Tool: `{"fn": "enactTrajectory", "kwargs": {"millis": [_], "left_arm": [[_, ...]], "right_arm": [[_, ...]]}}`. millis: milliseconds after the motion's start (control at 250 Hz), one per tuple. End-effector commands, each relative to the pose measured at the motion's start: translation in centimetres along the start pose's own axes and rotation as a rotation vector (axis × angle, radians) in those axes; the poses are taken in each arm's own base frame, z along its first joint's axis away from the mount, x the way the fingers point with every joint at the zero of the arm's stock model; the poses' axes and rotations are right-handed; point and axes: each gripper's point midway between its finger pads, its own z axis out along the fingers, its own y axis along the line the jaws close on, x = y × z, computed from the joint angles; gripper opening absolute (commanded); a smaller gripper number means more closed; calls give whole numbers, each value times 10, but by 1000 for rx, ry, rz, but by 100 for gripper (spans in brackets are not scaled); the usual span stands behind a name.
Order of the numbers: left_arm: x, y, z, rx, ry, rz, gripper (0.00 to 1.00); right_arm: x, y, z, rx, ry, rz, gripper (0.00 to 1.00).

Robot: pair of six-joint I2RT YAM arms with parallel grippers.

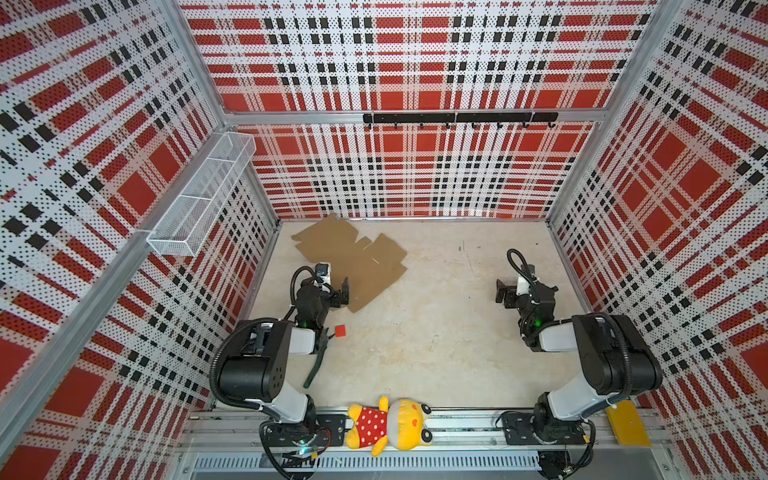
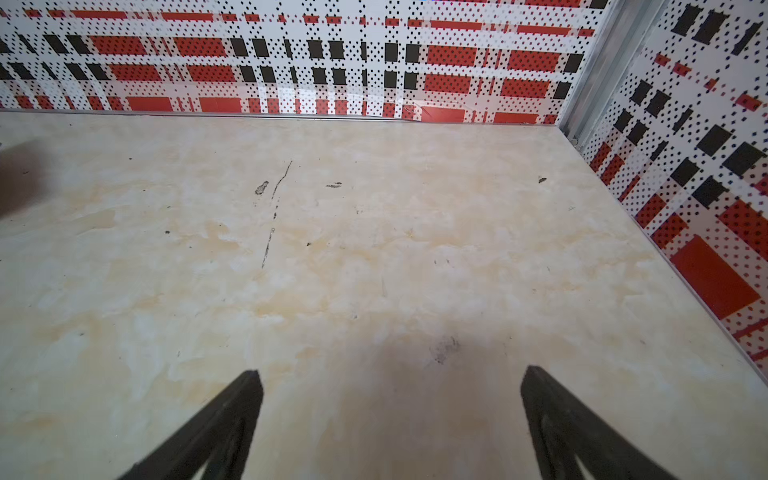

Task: Fold the paper box

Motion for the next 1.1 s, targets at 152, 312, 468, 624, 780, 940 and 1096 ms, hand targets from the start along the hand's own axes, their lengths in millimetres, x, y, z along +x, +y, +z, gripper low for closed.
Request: {"fn": "enactTrajectory", "kwargs": {"millis": [152,312,468,624,780,940,1096], "left_arm": [[-7,1,2,-2,-19,-10,99],[-8,2,2,-3,-30,-14,100],[-8,0,2,-5,-33,-9,99],[-8,0,2,-20,-31,1,99],[-8,-1,0,-34,-31,11,99],[-9,0,0,-40,-27,16,99],[-25,0,5,-35,28,17,99]], "right_arm": [[-20,-1,1,2,-61,-9,100],[-20,-1,1,1,-62,-9,100],[-20,-1,1,2,-62,-9,100],[-20,-1,1,1,-63,-9,100],[-20,-1,1,1,-62,-8,100],[-20,-1,1,2,-64,-9,100],[-28,3,-6,-23,-85,-21,100]]}}
